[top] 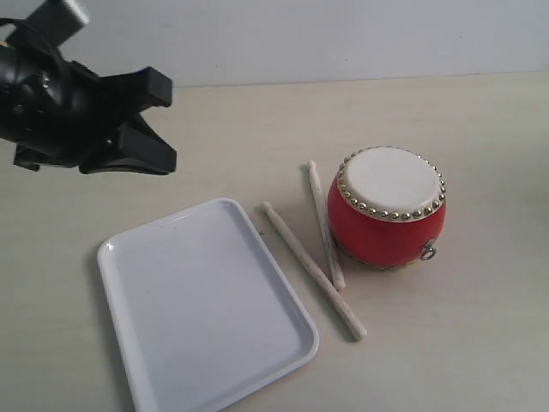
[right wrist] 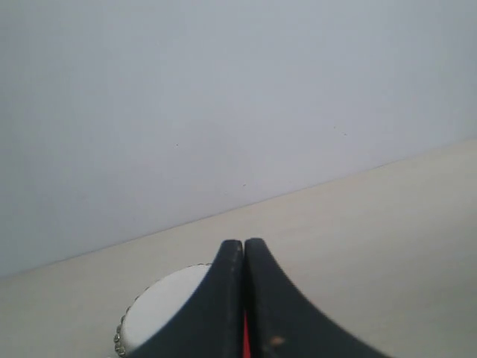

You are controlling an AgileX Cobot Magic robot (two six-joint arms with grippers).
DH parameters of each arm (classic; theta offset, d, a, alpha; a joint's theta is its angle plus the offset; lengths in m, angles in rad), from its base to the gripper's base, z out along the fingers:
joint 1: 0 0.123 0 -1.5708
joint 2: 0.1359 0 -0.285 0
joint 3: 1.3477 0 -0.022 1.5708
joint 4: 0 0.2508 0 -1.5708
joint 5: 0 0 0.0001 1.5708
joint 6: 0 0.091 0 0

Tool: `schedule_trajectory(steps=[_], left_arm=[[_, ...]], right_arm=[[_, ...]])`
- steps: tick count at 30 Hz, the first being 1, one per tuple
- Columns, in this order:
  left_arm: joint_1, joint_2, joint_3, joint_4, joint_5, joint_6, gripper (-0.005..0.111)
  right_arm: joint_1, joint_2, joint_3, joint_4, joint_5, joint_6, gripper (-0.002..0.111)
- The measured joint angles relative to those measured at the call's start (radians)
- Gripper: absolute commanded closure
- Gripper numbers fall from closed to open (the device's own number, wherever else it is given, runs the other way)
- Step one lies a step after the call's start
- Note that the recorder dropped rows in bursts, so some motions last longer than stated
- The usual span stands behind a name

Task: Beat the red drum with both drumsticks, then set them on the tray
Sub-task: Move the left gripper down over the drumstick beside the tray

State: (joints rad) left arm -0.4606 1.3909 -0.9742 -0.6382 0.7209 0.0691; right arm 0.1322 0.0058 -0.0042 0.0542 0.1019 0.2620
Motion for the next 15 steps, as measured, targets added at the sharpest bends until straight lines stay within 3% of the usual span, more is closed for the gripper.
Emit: schedule_trajectory(steps=[15], left_arm=[[-0.172, 0.265, -0.178, -0.073, -0.097, -0.095, 0.107]], right_arm=[[0.0, 0.0, 0.0, 0.0, 0.0, 0.002, 0.108]])
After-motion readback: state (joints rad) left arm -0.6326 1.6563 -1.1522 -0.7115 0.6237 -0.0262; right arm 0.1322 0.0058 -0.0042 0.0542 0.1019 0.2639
